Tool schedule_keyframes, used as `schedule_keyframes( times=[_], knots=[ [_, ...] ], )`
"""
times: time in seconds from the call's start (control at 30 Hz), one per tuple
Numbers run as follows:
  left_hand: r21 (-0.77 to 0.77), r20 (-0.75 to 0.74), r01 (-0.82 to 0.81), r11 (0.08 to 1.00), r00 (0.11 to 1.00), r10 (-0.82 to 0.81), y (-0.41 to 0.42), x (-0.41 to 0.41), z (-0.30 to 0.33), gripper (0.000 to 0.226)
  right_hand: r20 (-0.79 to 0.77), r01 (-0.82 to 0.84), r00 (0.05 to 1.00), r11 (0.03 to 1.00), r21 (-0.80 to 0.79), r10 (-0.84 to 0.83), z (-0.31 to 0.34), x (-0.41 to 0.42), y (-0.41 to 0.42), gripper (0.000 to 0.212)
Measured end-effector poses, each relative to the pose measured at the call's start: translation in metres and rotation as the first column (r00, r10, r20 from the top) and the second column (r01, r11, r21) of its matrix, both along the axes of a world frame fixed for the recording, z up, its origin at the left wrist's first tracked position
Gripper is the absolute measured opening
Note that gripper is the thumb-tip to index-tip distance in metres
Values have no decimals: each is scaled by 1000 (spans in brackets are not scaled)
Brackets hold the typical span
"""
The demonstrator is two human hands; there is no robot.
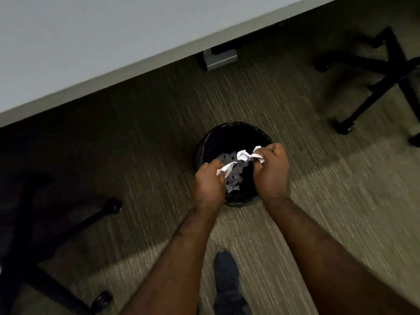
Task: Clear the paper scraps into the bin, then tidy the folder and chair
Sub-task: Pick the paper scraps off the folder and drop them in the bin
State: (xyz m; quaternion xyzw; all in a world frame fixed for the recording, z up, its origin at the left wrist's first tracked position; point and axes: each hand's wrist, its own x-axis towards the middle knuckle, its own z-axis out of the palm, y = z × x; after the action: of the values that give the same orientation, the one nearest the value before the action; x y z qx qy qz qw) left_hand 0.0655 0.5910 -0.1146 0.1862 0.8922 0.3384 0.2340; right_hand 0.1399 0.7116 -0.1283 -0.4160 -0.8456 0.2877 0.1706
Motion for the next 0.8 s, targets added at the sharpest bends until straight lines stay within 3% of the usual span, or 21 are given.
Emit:
schedule_keyframes(
  times=[0.1, 0.2, 0.3, 0.4, 0.47, 0.57, 0.67, 0.8],
  knots=[
    [-59, 40, -10, 998, 999, 12, 18, -6, -17, 15, 30, 19, 999, 999, -35, -18, -6, -4, 17, 21],
    [-89, 93, 61, 994, 994, -53, 36, -15, -28, 31, 79, -24, 996, 993, -114, 33, -12, -11, 29, 22],
    [-30, 176, 149, 988, 974, -141, 44, -19, -33, 56, 119, -65, 989, 975, -214, 92, -15, -13, 34, 37],
    [-18, 173, 151, 988, 974, -145, 39, -24, -37, 66, 136, -124, 978, 961, -247, 161, -14, -11, 35, 48],
    [-19, 115, 127, 992, 986, -124, 31, -27, -36, 64, 104, -117, 985, 973, -201, 140, -9, -8, 30, 43],
    [60, 28, 67, 996, 997, -69, 15, -31, -27, 55, -40, -76, 996, 997, -6, 76, 2, -6, 19, 25],
    [176, -58, 19, 984, 998, -9, 3, -40, -11, 48, -85, -138, 985, 978, 157, 153, 12, -15, 4, 20],
    [284, -125, -112, 952, 980, 153, -29, -60, 20, 41, -109, -254, 952, 935, 246, 287, 30, -47, -36, 21]
  ],
)
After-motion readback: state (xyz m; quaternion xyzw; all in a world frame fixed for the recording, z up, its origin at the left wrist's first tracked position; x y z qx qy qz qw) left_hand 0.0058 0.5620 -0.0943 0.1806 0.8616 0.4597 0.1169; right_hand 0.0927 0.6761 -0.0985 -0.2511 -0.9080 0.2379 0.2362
